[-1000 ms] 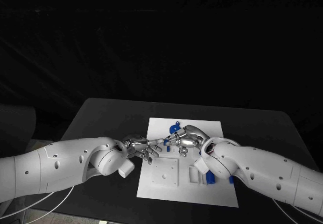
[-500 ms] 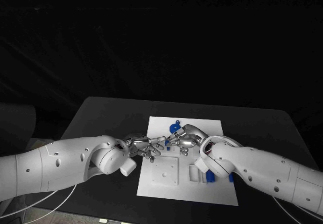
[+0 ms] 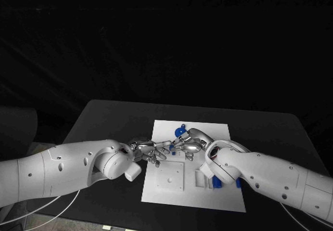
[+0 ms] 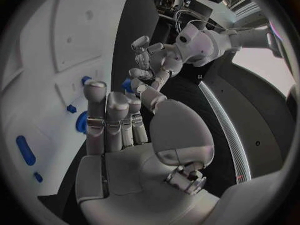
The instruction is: Assemble the parts on the task board
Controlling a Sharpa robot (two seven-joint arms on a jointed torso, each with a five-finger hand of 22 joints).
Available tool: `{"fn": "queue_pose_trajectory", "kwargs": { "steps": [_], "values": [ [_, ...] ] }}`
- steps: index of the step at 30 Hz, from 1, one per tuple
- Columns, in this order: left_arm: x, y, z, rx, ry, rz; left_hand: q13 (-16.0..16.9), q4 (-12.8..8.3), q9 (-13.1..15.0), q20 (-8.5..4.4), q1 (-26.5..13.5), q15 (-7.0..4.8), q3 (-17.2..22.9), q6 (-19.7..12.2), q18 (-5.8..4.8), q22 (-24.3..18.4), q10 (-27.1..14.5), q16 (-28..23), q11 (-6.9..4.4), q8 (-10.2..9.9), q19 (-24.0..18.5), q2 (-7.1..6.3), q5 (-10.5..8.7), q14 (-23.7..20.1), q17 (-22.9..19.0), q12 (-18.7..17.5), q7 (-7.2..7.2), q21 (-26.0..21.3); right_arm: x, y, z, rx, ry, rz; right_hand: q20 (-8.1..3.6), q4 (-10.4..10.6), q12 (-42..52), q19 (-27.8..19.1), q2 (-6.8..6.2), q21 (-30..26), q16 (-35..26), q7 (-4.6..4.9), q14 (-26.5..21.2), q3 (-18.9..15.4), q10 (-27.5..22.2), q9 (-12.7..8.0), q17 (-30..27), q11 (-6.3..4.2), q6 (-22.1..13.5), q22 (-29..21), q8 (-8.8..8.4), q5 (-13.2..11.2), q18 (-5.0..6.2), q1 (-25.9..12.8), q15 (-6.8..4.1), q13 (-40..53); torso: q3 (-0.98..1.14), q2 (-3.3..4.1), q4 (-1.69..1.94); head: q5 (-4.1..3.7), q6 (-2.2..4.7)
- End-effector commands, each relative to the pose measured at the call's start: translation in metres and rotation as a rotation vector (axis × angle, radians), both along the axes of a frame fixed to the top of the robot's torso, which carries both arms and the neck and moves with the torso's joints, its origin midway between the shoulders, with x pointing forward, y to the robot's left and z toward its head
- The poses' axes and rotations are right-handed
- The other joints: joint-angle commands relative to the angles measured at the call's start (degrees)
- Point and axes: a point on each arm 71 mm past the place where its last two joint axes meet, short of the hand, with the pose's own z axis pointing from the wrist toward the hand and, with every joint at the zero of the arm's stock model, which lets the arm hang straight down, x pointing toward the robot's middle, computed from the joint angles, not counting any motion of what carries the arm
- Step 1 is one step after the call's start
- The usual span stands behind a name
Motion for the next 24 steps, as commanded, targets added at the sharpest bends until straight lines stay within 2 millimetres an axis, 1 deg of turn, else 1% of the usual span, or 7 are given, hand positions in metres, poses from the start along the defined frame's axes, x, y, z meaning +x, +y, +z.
{"fn": "queue_pose_trajectory", "kwargs": {
  "steps": [1, 5, 13, 24],
  "values": [
    [0.0009, -0.0013, 0.0012, -0.01, -0.006, 0.006, -0.07, -0.36, -0.06, -0.13, 0.21, -0.28, 0.1, -0.22, -0.79, 0.06, 0.42, -0.01, 0.08, -0.15, 0.33, 0.29, -0.25, 0.14, -0.02, -0.03, 0.29, -0.2, -0.0017, 0.0028, 0.0004, 0.002, 0.004, 0.014, -0.48, -0.15, -0.23, 0.51, -0.28, 0.13, 0.33, -0.65, 0.14, 0.33, 0.38, 3.18, 0.04, -0.29, 2.15, 3.92, 0.2, -0.14, -0.58, -0.15, -0.12, 0.13, 0.0, 0.0, -0.01, 0.03, -0.06],
    [0.0016, -0.0002, 0.0008, -0.006, -0.005, 0.012, -0.07, -0.42, -0.08, -0.08, 0.07, -0.23, -0.04, -0.44, -0.75, 0.1, 0.3, -0.06, 0.12, -0.18, 0.36, 0.29, -0.25, 0.12, -0.07, -0.05, 0.37, -0.25, -0.0027, 0.0041, 0.0009, 0.008, 0.008, 0.016, -0.48, -0.15, -0.23, 0.51, -0.28, 0.13, 0.33, -0.65, 0.14, 0.33, 0.38, 3.18, 0.04, -0.29, 2.15, 3.92, 0.2, -0.14, -0.58, -0.15, -0.12, 0.13, 0.02, 0.02, 0.03, 0.08, -0.07],
    [0.0021, 0.0012, 0.0003, 0.001, 0.0, 0.017, -0.06, -0.43, -0.09, -0.06, 0.01, -0.21, -0.11, -0.57, -0.72, 0.11, 0.24, -0.1, 0.14, -0.17, 0.36, 0.24, -0.25, 0.1, -0.1, -0.05, 0.41, -0.3, -0.0043, 0.0063, 0.0017, 0.015, 0.012, 0.021, -0.48, -0.15, -0.23, 0.51, -0.28, 0.13, 0.33, -0.65, 0.14, 0.33, 0.38, 3.18, 0.04, -0.29, 2.15, 3.92, 0.2, -0.14, -0.58, -0.15, -0.12, 0.13, -0.01, 0.0, 0.01, 0.14, -0.17],
    [0.0019, 0.0007, -0.0002, 0.004, 0.006, 0.015, -0.04, -0.71, -0.04, -0.01, 0.27, -0.19, -0.04, -0.54, -0.67, 0.2, 0.15, -0.09, 0.15, -0.12, 0.41, 0.4, -0.24, 0.11, -0.17, 0.02, 0.4, -0.43, -0.0051, 0.0086, 0.0023, 0.019, 0.011, 0.024, -0.48, -0.15, -0.23, 0.51, -0.28, 0.13, 0.33, -0.65, 0.14, 0.33, 0.38, 3.18, 0.04, -0.29, 2.15, 3.92, 0.2, -0.14, -0.58, -0.15, -0.12, 0.13, 0.01, 0.01, 0.0, 0.16, -0.19]
  ]
}}
